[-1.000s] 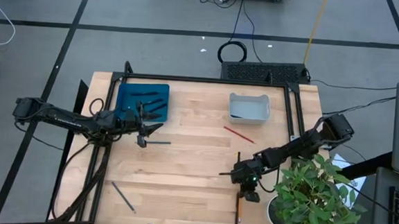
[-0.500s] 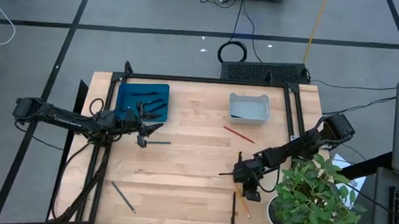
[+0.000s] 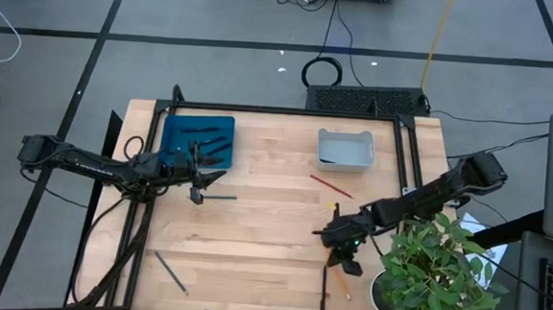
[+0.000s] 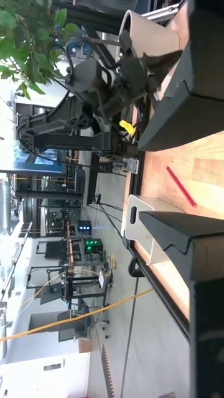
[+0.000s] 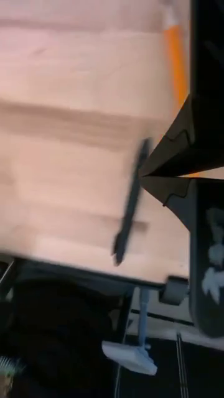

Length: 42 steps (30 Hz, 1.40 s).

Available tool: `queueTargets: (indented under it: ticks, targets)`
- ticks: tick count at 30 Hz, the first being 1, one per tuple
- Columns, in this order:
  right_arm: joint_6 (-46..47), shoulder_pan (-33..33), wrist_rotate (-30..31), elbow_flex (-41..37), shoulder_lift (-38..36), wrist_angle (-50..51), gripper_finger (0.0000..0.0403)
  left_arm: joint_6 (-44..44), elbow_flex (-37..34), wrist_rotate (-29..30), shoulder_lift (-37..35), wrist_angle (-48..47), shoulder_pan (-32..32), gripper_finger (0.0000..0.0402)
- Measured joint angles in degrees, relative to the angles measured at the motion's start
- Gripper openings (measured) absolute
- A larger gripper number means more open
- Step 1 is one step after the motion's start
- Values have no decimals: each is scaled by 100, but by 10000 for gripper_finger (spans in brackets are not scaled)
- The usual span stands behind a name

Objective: Sort pens & pencils
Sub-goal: Put the black pen into the blue bin

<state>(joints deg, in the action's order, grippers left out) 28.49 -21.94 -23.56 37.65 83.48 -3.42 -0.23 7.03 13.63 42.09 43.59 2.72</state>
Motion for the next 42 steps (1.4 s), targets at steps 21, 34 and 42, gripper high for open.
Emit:
queueTargets:
  ticks: [21, 34, 42]
  targets:
    - [-2547, -593, 1587, 13, 285, -83, 169, 0, 0, 302, 0, -50, -2, 173]
    - [-4252, -679, 1300, 13, 285, 127, 193, -26, 0, 302, 0, -61, -2, 172]
    - [-4686, -705, 1295, 574, 801, 238, 183, -59, 2, 313, 2, -348, -2, 173]
